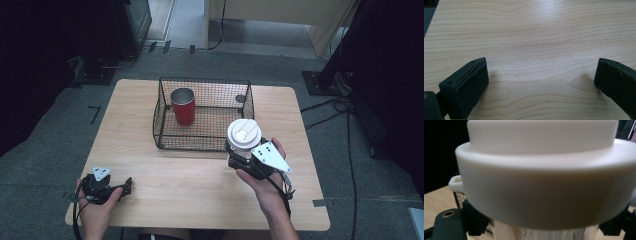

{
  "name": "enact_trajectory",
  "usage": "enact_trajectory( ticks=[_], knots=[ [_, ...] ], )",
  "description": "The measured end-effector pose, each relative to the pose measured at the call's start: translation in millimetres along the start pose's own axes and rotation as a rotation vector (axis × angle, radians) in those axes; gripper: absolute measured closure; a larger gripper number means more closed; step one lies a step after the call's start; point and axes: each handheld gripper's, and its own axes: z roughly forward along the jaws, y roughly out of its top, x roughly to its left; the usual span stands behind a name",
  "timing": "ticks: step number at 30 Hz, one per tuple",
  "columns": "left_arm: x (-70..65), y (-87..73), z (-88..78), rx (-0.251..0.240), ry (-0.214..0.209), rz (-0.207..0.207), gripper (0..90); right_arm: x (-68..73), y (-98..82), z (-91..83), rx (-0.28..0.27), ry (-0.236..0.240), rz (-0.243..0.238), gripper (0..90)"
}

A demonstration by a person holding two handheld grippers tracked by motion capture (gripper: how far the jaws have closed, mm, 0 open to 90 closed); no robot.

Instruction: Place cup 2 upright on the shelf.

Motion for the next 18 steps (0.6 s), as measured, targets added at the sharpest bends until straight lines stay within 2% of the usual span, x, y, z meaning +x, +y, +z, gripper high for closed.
enact_trajectory(
  ticks=[3, 7, 13, 18],
  knots=[
    [0.0, 0.0, 0.1, -0.001, 0.000, 0.000, 0.1, 1.6, 1.4, 3.5, -0.071, 0.006, -0.012, 16.2],
    [0.0, 0.0, 0.1, -0.001, 0.000, 0.000, 0.1, 4.4, 4.3, 8.0, -0.132, 0.024, -0.019, 16.1],
    [0.0, 0.0, 0.0, 0.000, 0.000, 0.000, 0.1, 6.9, 10.1, 15.4, -0.205, 0.042, 0.014, 16.1],
    [0.0, 0.0, 0.1, -0.001, 0.000, 0.000, 0.1, 4.3, 17.7, 22.2, -0.254, 0.015, 0.048, 16.0]
  ],
)
